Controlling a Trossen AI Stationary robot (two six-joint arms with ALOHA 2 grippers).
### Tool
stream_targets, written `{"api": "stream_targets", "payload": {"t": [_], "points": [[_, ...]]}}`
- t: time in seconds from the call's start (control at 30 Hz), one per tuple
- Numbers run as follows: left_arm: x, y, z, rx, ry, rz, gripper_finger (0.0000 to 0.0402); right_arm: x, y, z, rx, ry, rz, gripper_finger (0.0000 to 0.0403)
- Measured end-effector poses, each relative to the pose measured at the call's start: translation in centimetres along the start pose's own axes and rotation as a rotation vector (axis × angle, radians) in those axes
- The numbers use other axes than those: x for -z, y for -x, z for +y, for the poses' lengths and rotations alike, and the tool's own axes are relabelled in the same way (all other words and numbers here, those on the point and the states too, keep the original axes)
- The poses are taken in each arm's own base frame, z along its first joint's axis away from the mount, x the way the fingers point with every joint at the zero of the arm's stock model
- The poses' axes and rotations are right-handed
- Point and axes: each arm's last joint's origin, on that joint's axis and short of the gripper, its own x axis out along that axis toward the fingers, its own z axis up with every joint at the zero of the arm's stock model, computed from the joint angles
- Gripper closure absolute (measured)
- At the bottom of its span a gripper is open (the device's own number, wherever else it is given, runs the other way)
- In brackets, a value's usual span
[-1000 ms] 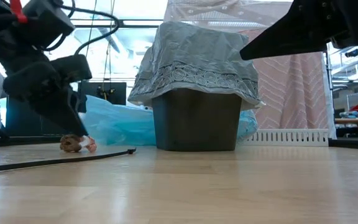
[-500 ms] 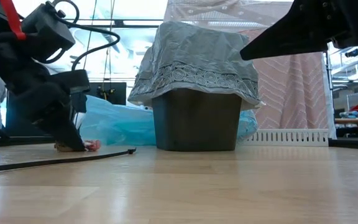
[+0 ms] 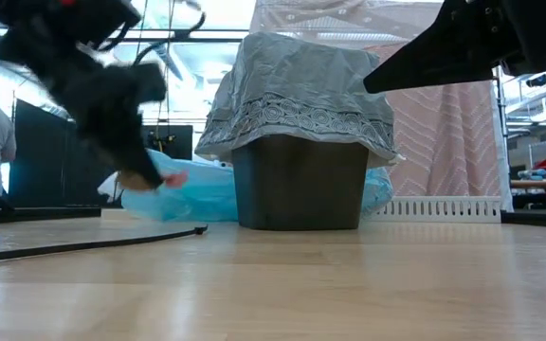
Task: Place trash/remove bag and relplace
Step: Put the brown napkin inside the black trash bin
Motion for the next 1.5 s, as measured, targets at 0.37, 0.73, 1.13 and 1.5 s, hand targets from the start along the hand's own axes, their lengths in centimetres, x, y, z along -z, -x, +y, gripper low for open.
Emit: {"api": "stream_targets", "payload": {"t": [0.37,0.73,1.13,1.5], "points": [[-9.5,7.6,-4.3,0.001,-0.186,0.006,0.0399,0.1,0.0,0.1,-0.041,-0.006,0.020,0.0403],[-19.1,16.2,-6.0,-0.103,-0.416,-0.527,0.0400,0.1,0.0,0.1,-0.042,-0.021,0.024,0.0403],[-22.8,8.2,-2.8,-0.229,-0.475,-0.451,0.0387,0.0,-0.6,-0.2,-0.026,-0.013,0.031,0.0403],[-22.3,2.8,-1.4,-0.064,-0.586,-0.241,0.0328,0.1,-0.6,-0.1,-0.065,-0.009,0.053,0.0401]]}}
